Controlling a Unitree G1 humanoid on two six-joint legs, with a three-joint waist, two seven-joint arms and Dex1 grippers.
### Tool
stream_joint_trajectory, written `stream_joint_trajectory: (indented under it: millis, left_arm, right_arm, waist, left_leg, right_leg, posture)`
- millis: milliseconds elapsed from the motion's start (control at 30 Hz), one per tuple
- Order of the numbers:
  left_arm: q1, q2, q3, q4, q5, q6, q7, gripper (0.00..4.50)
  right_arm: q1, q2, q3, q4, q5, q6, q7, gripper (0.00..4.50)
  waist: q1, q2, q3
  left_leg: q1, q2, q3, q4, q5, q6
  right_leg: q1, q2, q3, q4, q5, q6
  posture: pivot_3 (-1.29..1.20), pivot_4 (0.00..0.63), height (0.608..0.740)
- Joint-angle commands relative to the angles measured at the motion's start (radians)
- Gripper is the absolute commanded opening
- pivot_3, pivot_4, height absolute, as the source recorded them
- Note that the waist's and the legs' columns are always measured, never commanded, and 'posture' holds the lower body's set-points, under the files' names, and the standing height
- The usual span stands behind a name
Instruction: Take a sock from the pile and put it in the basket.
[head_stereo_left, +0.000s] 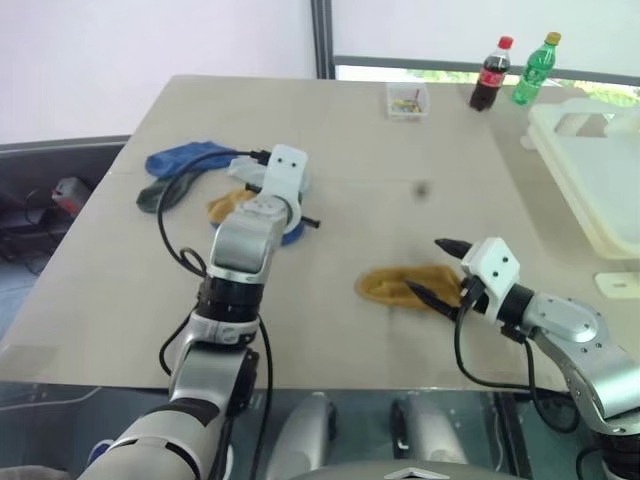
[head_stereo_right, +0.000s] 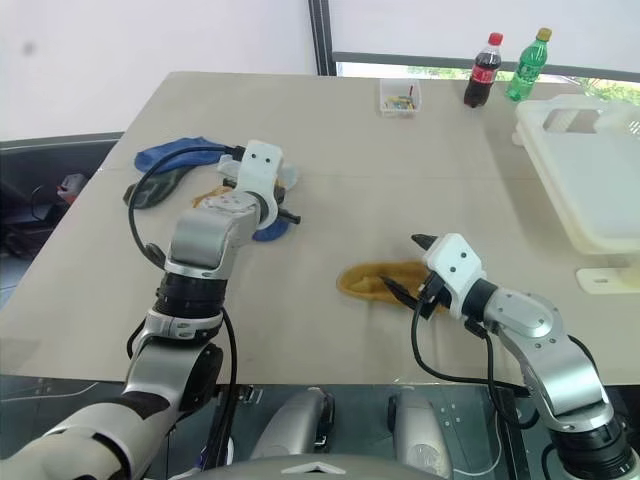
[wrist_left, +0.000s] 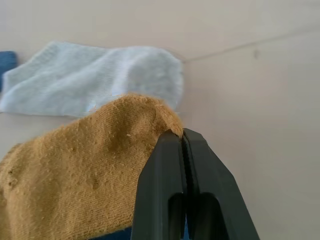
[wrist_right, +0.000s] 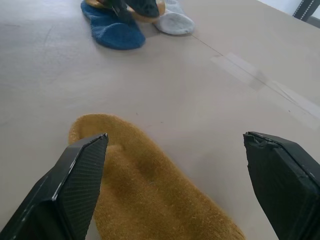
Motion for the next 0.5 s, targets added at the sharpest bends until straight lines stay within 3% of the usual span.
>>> stream_joint_trajectory:
  millis: [33, 267, 500]
  left_arm:
    - [-0.019, 0.044, 0.021, 0.028, 0.058, -0.065, 0.053, 0.06]
    - [0.01, 0.067, -0.097, 0.003, 0.089, -0.141, -0.019, 0.06]
    - [0.091, 0.082, -0.048, 0.024, 0.127, -0.154, 0.058, 0.06]
  right_arm:
    - [0.0, -0.002, -0.021, -0.04, 0.001, -0.016, -0.004, 4.5]
    - [0.008, -0.002, -0.019, -0.05, -0.001, -0.012, -0.011, 4.5]
    - [0.021, 0.0, -0.013, -0.054, -0.006, -0.016, -0.014, 4.5]
  waist:
    - [-0.005, 0.0, 0.0]
    - [0.009, 0.0, 0.0]
    - [0.001, 0.0, 0.0]
  left_leg:
    - [0.0, 0.0, 0.0, 0.0, 0.0, 0.0]
    - [0.0, 0.0, 0.0, 0.0, 0.0, 0.001]
    - [0.0, 0.001, 0.0, 0.0, -0.001, 0.001]
  right_leg:
    - [0.0, 0.0, 0.0, 0.0, 0.0, 0.0]
    - [0.0, -0.001, 0.0, 0.0, 0.0, 0.0]
    - [0.0, 0.0, 0.0, 0.0, 0.0, 0.0]
  posture:
    - [0.0, 0.15, 0.74]
    - [0.0, 0.15, 0.74]
    - [0.0, 0.15, 0.74]
